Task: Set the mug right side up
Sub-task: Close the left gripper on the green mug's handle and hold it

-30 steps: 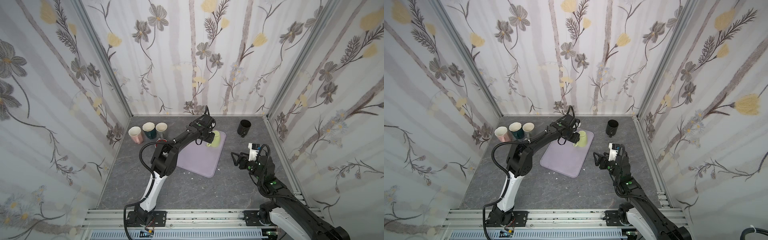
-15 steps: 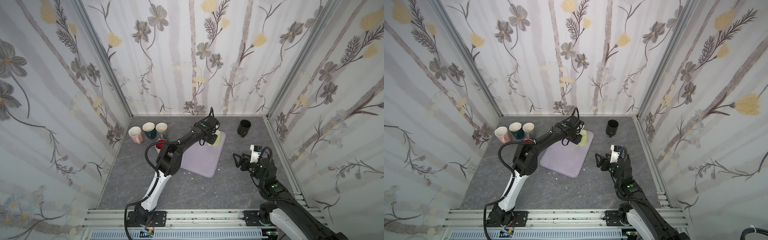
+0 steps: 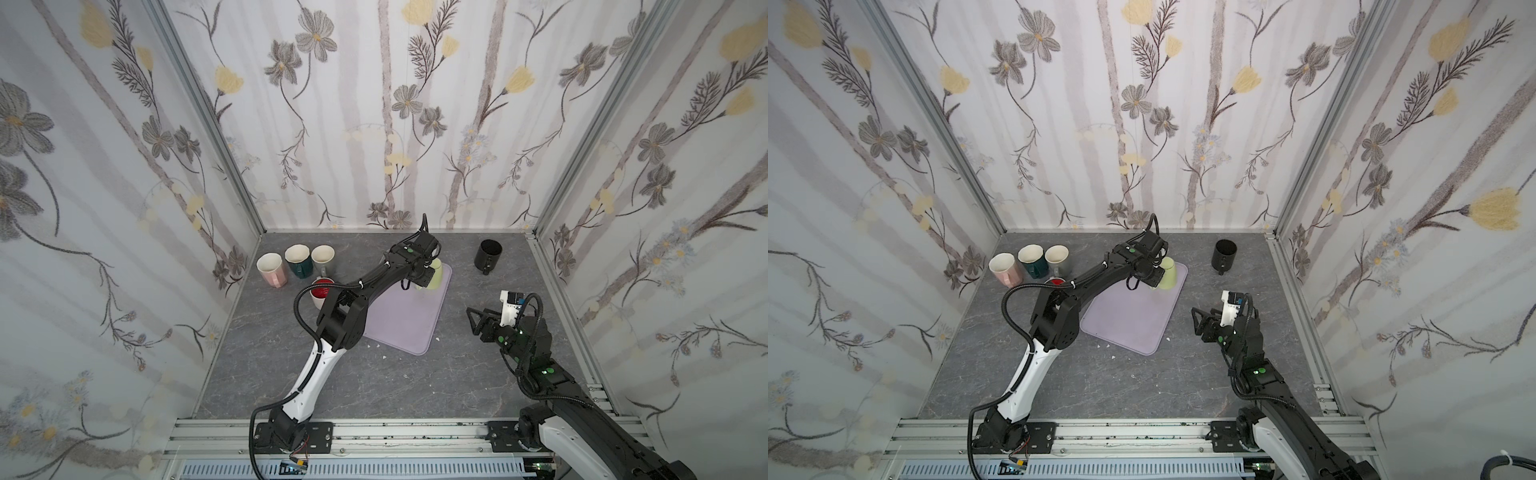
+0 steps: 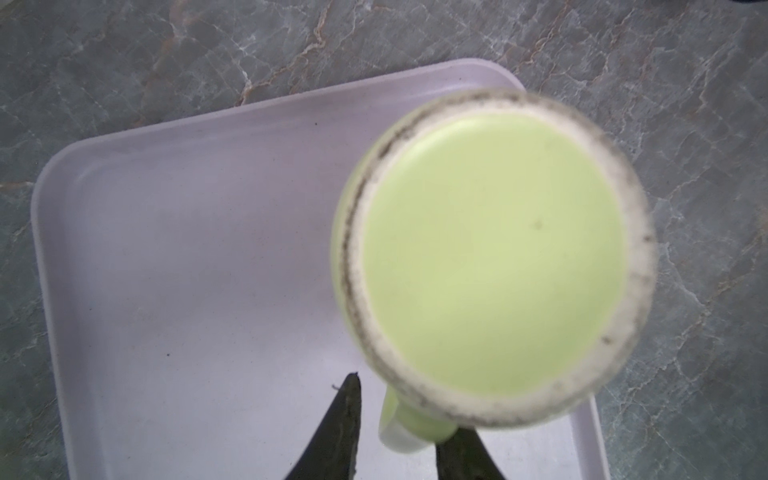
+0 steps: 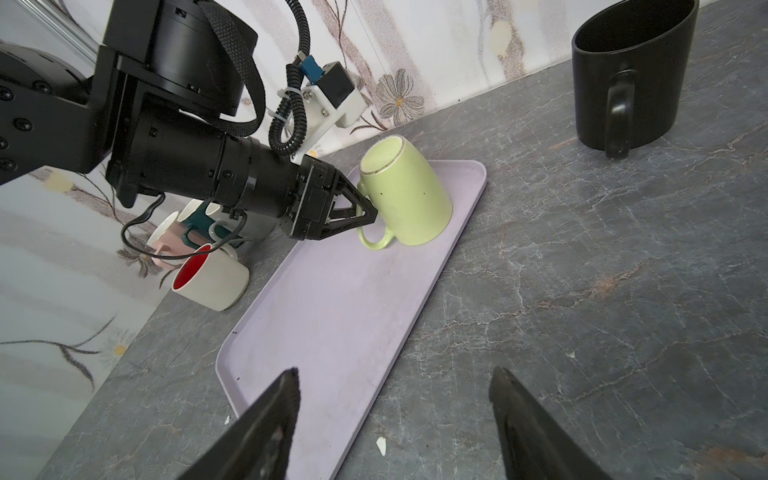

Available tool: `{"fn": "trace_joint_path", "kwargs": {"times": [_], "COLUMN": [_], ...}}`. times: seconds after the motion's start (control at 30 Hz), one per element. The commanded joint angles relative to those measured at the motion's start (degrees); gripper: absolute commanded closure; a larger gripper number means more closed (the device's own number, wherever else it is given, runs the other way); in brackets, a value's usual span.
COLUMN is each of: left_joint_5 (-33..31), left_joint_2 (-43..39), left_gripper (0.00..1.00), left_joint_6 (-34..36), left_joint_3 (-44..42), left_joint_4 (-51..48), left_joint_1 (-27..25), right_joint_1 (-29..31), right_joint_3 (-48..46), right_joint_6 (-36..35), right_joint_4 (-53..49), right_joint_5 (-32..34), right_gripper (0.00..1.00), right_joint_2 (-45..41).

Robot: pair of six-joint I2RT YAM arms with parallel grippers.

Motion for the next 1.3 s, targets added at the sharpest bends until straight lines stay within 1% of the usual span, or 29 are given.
{"fn": "trace_joint_path", "kwargs": {"times": [0.0, 0.17, 0.47, 0.57, 0.77, 1.0, 1.03, 1.07, 1.27], "left_joint_5": [-0.2, 0.3, 1.0, 0.9, 0.7, -0.2, -0.4, -0.5, -0.8], "left_joint_2": [0.7, 1.8, 2.5, 2.6, 2.7, 2.3, 2.2, 1.9, 0.2], "left_gripper": [0.69, 0.71, 0.8, 0.8, 0.86, 0.92, 0.94, 0.99, 1.0], "left_joint_6": [0.4, 0.4, -0.5, -0.9, -1.4, -2.1, -2.1, -2.1, -3.5], "left_joint_3": [1.2, 2.6, 2.8, 2.8, 2.7, 2.7, 2.6, 2.5, 0.9], "left_joint_4": [-0.2, -0.5, 0.8, 1.2, 1.8, 1.7, 1.6, 1.6, 3.1], "left_joint_1": [-0.1, -0.1, -0.1, -0.2, -0.1, -0.2, -0.2, -0.2, -0.2], "right_joint_1": [0.0, -0.1, -0.3, -0.3, -0.4, -0.6, -0.6, -0.7, -1.0], "right_joint_3": [0.0, -0.2, -0.3, -0.2, -0.1, -0.2, -0.2, -0.3, 0.0], "right_joint_6": [0.7, 0.7, 0.9, 1.0, 1.2, 1.4, 1.4, 1.4, 1.7], "right_joint_4": [2.1, 2.0, 2.1, 2.3, 2.5, 2.6, 2.7, 2.7, 2.9], "right_joint_5": [0.6, 0.6, 0.6, 0.5, 0.3, 0.4, 0.6, 0.7, 0.5], "right_gripper": [0.27, 0.28, 0.28, 0.29, 0.29, 0.25, 0.25, 0.24, 0.21], "right_joint_2": [0.3, 0.2, 1.2, 1.3, 1.3, 1.9, 2.1, 2.2, 2.6]}}
